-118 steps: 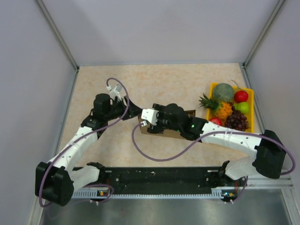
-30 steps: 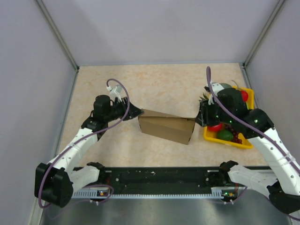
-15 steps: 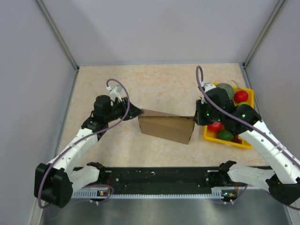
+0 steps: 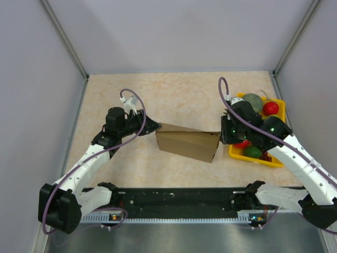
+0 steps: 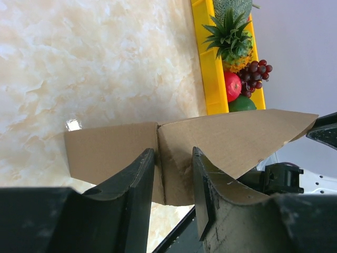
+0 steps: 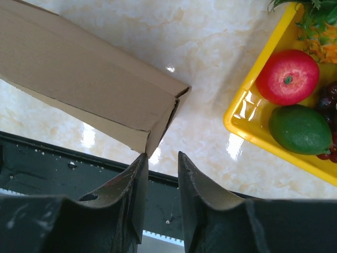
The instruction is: Fold the paper box
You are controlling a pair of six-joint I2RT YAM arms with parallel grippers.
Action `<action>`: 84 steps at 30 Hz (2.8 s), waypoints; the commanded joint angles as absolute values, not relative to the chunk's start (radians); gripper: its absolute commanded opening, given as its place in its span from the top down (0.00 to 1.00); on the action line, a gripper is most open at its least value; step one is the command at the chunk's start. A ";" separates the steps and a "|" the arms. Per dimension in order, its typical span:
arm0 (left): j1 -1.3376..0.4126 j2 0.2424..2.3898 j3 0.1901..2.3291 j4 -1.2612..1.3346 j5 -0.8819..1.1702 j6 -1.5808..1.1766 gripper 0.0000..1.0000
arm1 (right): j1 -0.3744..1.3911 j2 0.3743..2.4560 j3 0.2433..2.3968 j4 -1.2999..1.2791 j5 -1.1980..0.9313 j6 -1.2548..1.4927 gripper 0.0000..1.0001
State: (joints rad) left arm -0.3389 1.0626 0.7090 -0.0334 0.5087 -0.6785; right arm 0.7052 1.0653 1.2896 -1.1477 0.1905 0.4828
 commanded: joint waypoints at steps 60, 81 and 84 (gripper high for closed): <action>-0.402 0.985 0.627 -0.107 0.457 -0.706 0.68 | 0.755 1.084 1.224 -0.957 0.422 0.753 1.00; -0.405 0.980 0.620 -0.117 0.448 -0.695 0.68 | 0.738 1.068 1.299 -1.020 0.446 0.787 1.00; -0.405 0.976 0.614 -0.115 0.445 -0.698 0.68 | 0.733 1.057 1.283 -1.025 0.445 0.796 1.00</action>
